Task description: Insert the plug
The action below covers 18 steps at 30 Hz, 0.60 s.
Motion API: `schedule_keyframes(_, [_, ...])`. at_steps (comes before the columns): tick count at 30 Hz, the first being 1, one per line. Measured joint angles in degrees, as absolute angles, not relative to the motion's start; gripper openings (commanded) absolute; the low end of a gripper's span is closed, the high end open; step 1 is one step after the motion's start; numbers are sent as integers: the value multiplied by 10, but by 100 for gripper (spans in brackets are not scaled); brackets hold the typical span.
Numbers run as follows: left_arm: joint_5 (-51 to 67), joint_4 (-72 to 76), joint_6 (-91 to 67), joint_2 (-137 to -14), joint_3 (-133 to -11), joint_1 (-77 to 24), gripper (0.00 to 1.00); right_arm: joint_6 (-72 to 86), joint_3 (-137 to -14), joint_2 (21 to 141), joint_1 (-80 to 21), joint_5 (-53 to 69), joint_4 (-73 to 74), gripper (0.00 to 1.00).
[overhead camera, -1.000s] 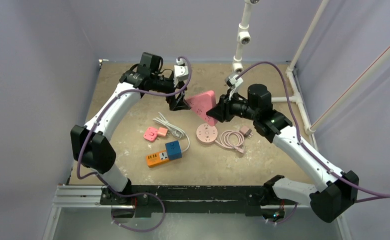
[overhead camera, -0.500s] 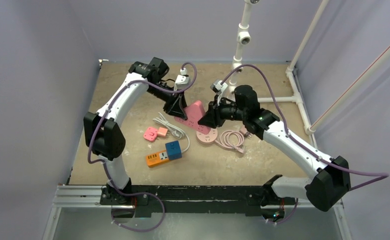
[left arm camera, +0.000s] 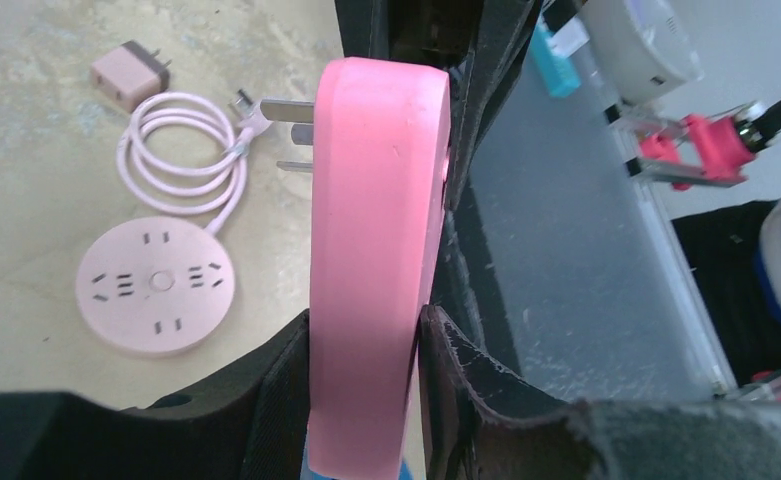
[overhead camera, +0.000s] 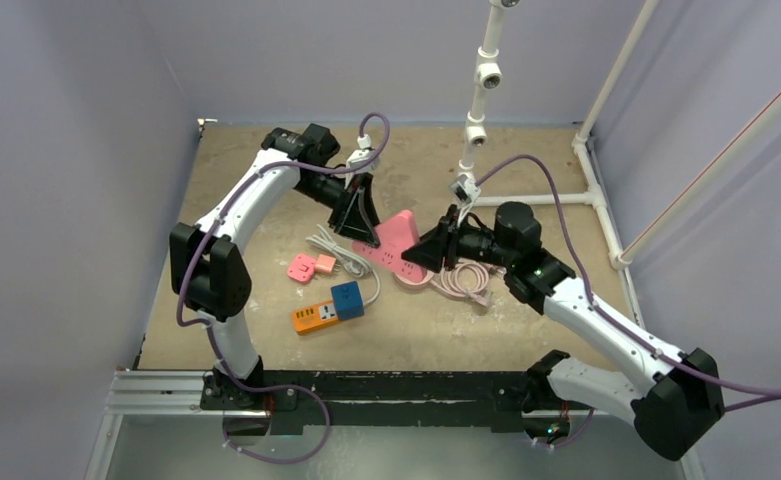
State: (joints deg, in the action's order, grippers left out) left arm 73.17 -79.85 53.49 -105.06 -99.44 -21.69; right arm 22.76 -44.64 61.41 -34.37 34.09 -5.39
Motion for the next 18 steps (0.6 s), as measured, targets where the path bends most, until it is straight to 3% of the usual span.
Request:
schedule_keyframes(2, [754,-802,522,-1051,-994,-220,3,258,-418,586,-343,341,-91,40])
schedule_keyframes(4, [772,-812,517,-1051,-995,-222,3,282,-402,565,-343,340,-121,48])
schedule_keyframes(11, [814,-828,504,-1052,-995,-222,3,342,-356,540,-342,342,-209,49])
schedule_keyframes(13, [816,-830,500,-1054,-998,-222,3,355,-342,539,-342,344,-221,44])
schedule_keyframes(15, [821,-832,499,-1055,-1001,-222,8,368,-330,538,-342,345,-229,27])
schedule_keyframes(16, [824,-833,498,-1056,-1001,-222,17,373,-325,536,-342,345,-233,17])
schedule_keyframes(17, [826,-834,495,-1056,-1001,-223,37,380,-320,535,-342,345,-239,8])
schedule_keyframes(18, [828,-836,494,-1056,-1002,-223,72,387,-316,533,-342,345,-246,0])
